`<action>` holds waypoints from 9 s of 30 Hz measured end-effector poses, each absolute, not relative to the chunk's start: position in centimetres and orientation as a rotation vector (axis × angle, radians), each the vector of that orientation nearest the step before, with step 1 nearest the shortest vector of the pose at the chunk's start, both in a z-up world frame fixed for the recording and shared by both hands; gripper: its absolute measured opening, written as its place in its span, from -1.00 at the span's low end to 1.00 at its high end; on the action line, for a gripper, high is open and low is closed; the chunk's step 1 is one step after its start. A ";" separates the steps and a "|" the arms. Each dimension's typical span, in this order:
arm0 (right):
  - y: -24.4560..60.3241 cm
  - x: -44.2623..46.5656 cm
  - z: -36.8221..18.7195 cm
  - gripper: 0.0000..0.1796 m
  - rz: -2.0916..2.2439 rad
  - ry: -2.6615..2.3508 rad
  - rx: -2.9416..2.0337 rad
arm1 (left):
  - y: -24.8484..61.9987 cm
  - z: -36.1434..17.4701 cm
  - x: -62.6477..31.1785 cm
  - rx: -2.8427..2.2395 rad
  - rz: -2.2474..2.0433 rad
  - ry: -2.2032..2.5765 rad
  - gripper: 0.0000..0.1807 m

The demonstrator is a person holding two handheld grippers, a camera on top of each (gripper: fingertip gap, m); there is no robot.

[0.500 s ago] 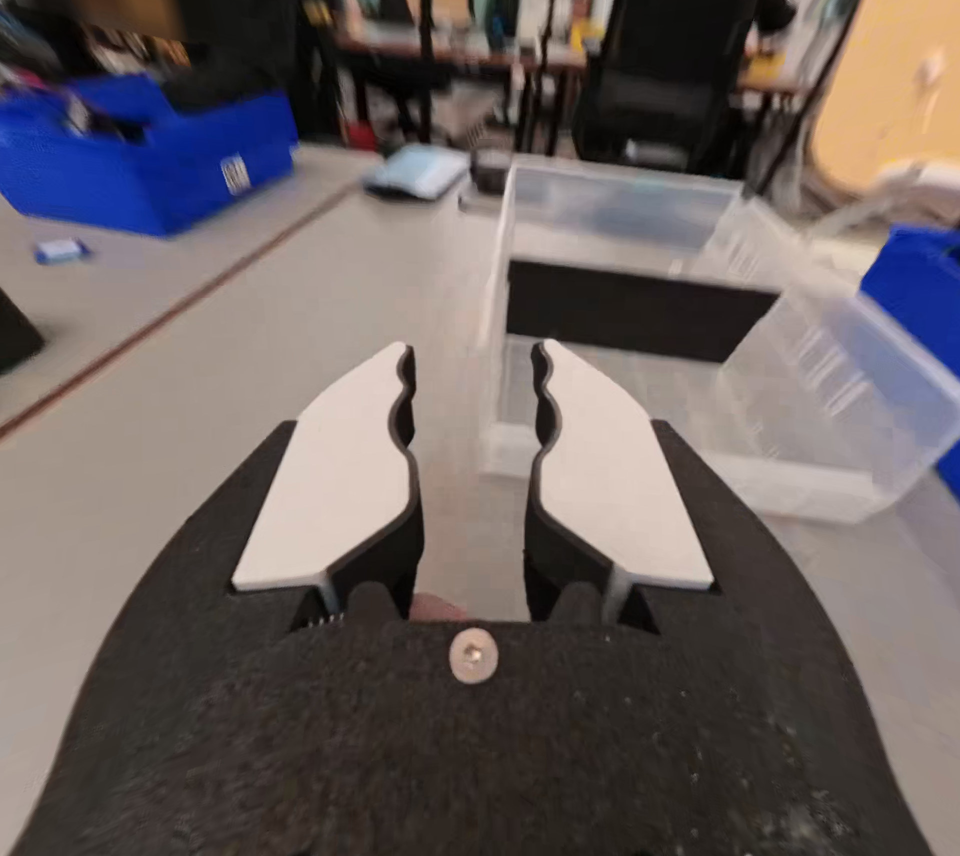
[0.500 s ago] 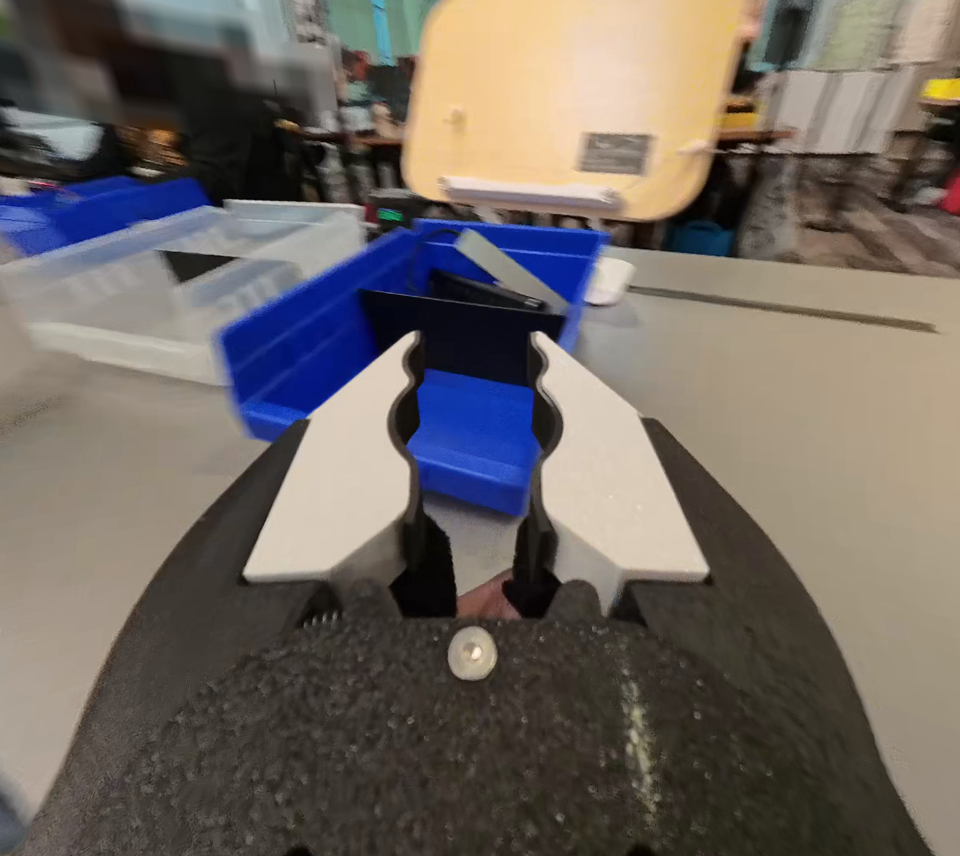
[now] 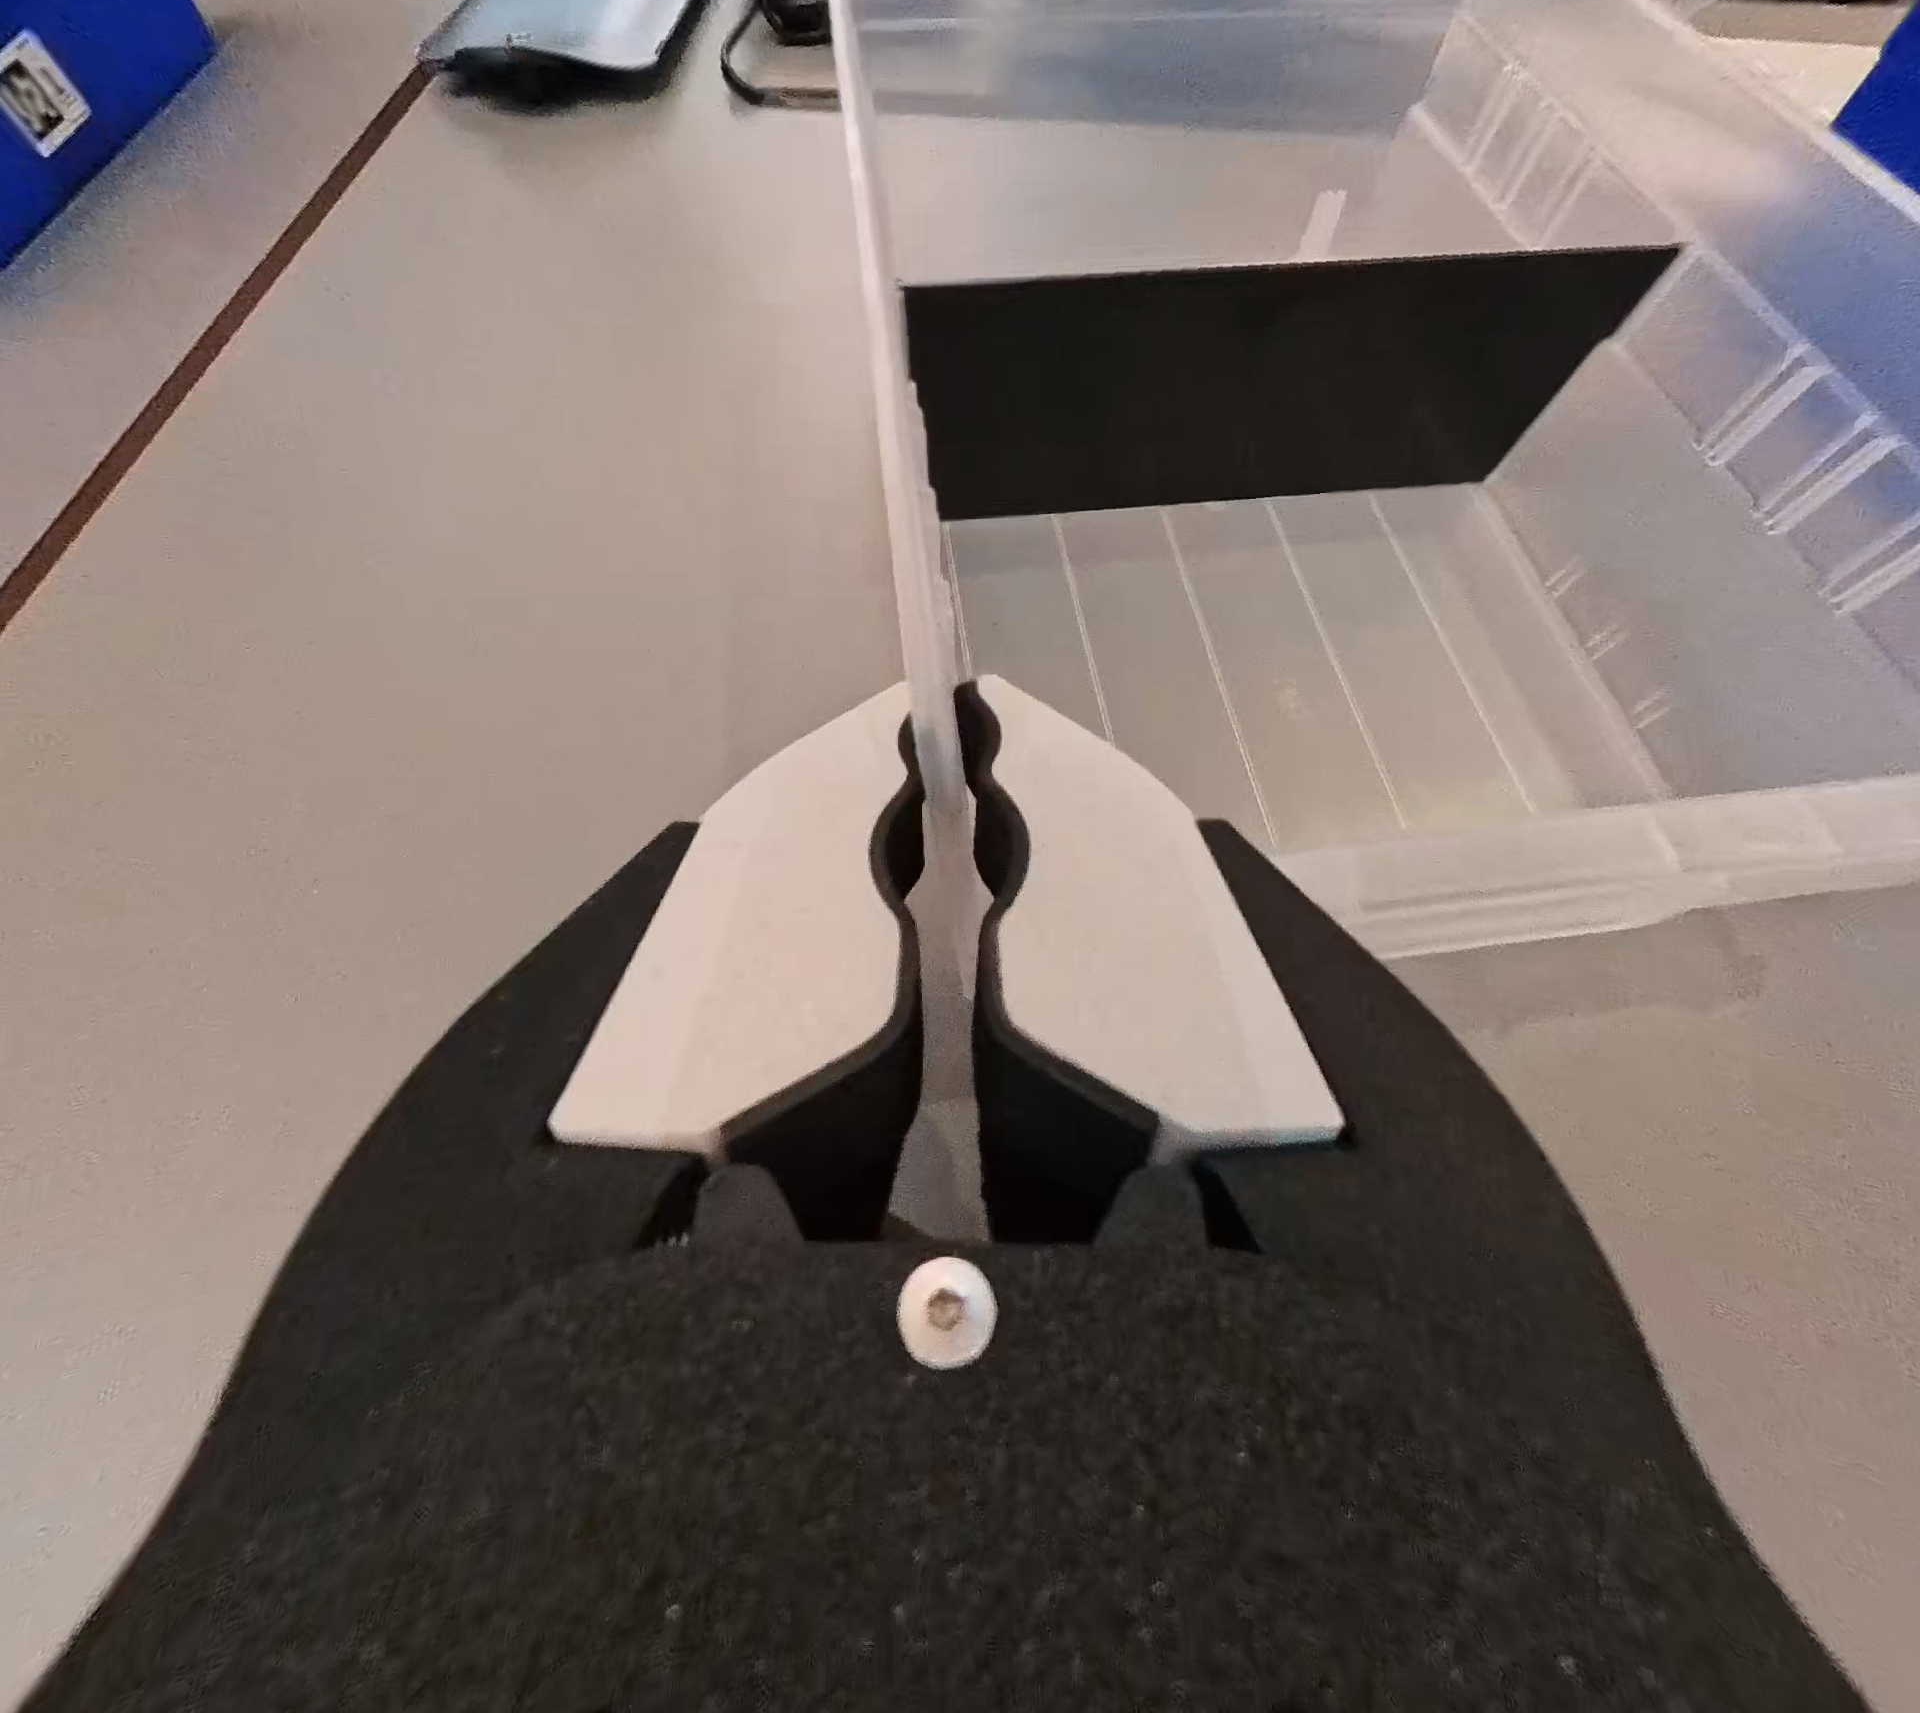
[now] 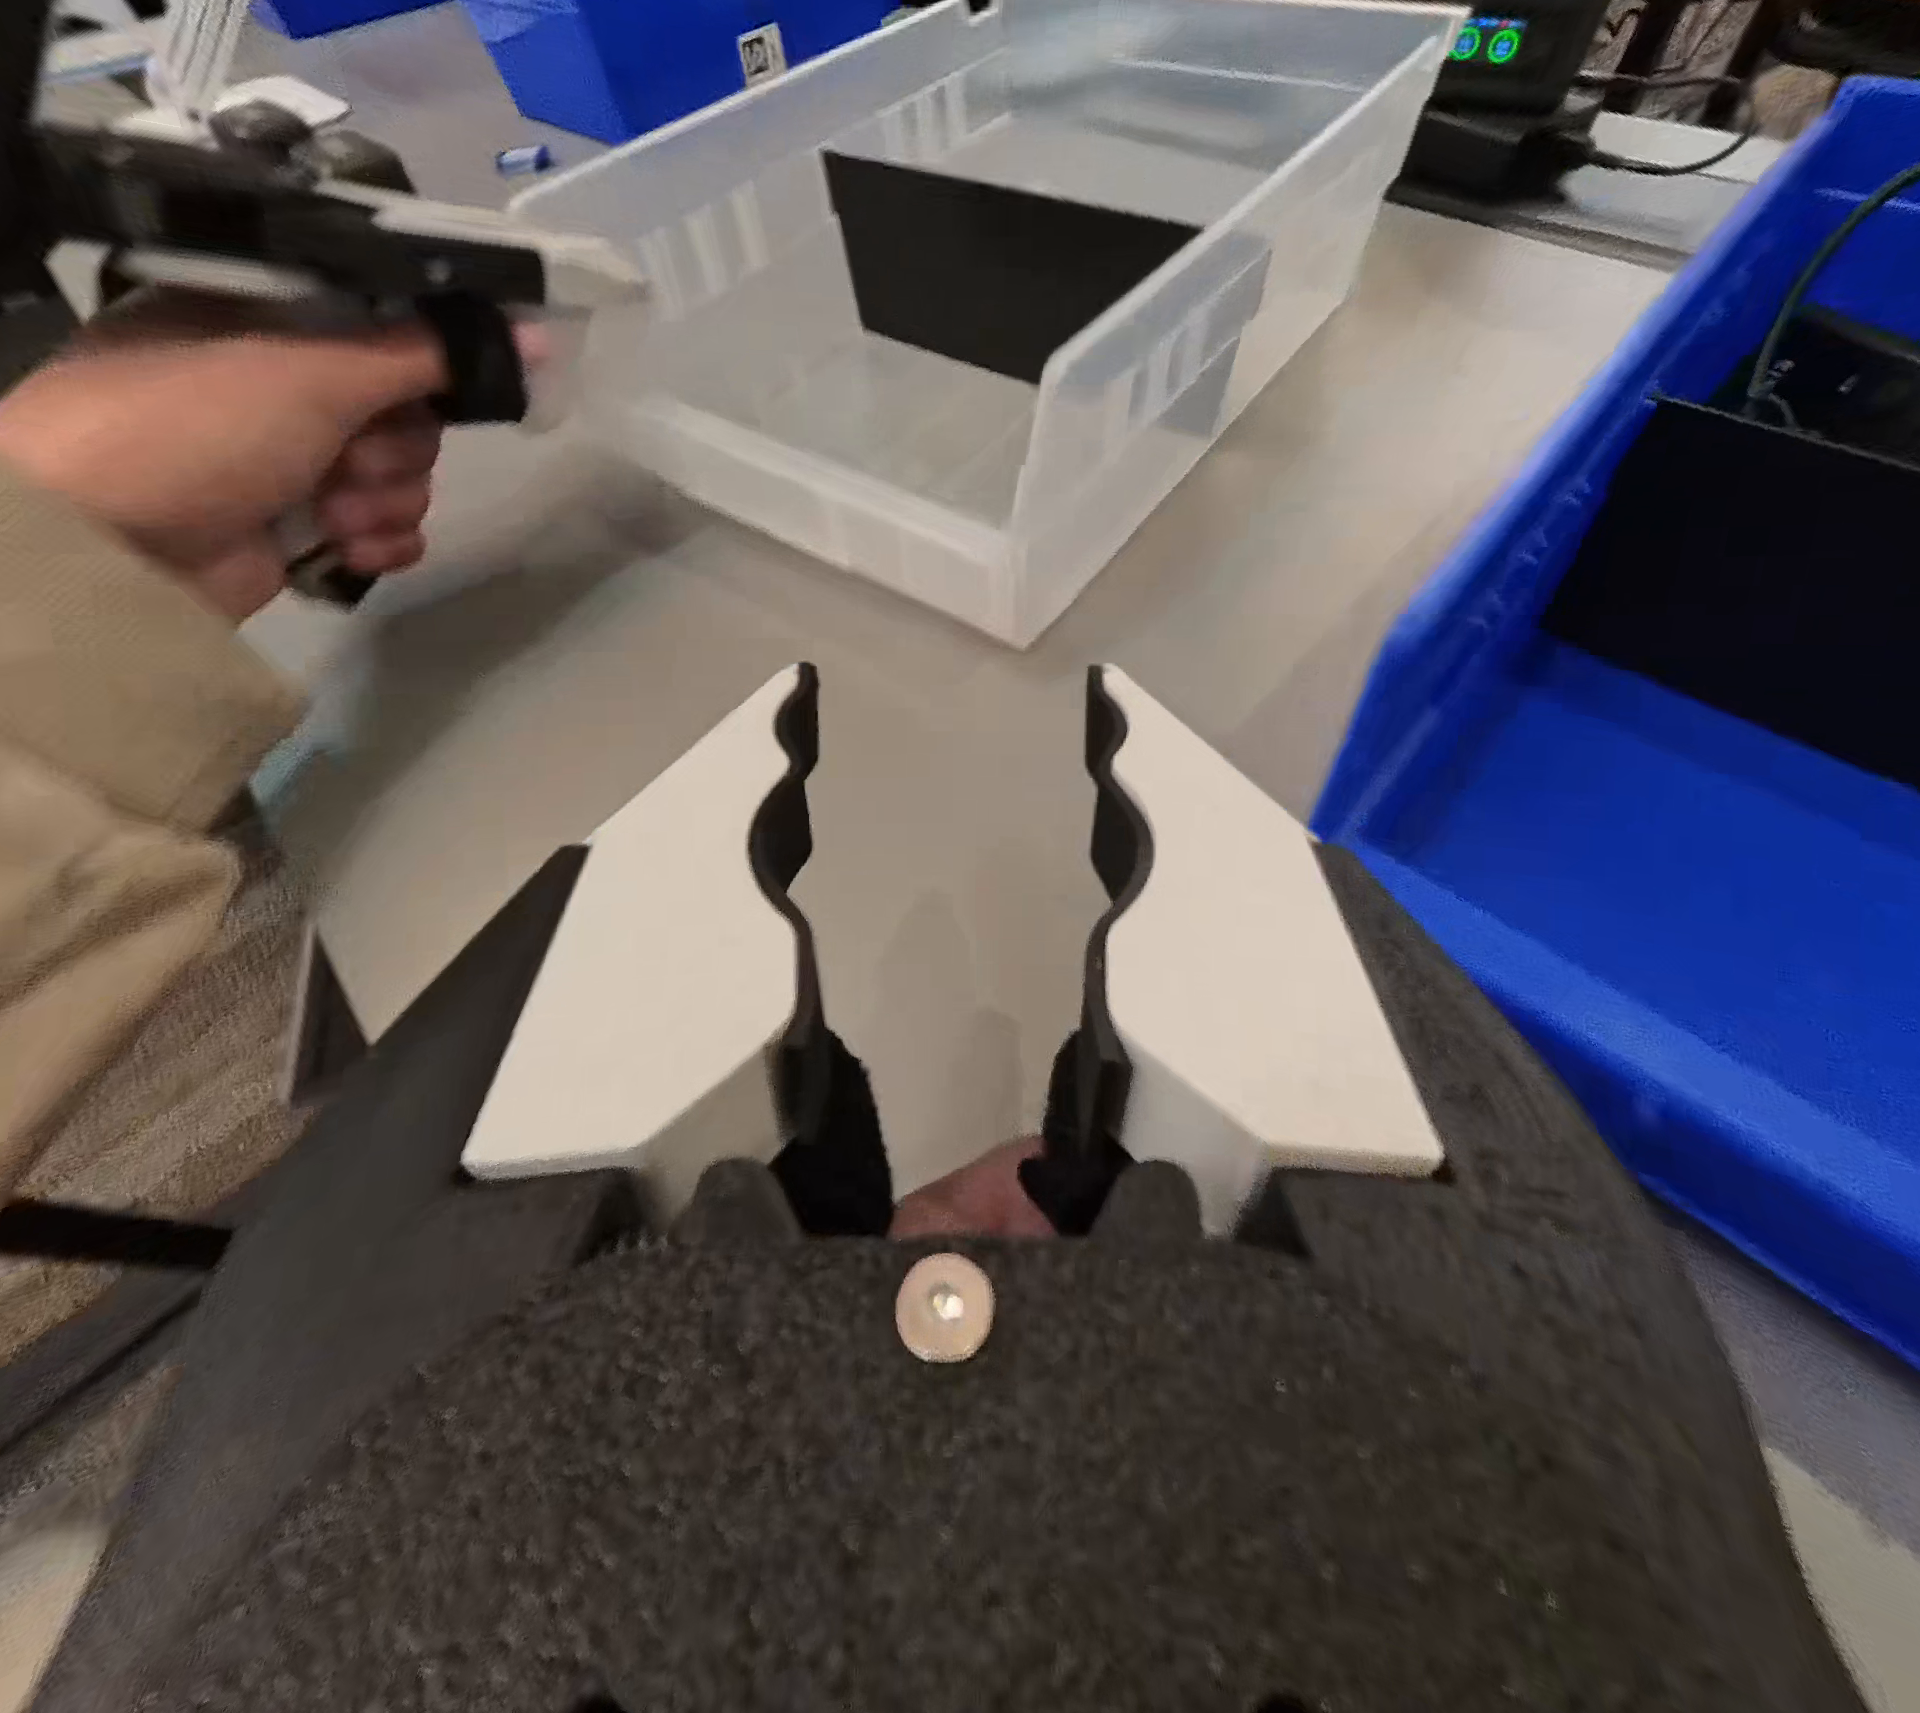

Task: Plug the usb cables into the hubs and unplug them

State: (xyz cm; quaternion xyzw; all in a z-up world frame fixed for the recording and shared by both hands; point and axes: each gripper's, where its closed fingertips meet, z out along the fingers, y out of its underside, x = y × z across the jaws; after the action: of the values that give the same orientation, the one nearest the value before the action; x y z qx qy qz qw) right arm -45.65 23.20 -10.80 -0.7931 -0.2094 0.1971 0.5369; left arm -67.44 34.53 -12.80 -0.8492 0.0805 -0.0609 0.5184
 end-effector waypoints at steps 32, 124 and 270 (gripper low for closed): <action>23.3 -14.7 9.3 -0.96 -0.247 0.074 -1.531 | 29.0 9.9 -32.6 -1.586 -0.308 0.477 -0.95; 30.2 -48.6 -11.1 -0.75 0.573 -0.178 -2.059 | 38.0 -12.0 -67.5 -1.941 -0.278 0.080 -0.77; 19.3 -17.5 -9.6 -0.31 0.434 -0.308 -1.878 | 41.2 23.8 -41.0 -1.421 -0.689 0.941 -0.68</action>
State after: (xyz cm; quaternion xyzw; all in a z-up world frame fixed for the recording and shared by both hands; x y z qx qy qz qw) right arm -17.53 19.32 -9.64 -0.7969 -0.1306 0.1842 0.5604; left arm -40.98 41.24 23.78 -0.6146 0.4068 -0.2981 0.6065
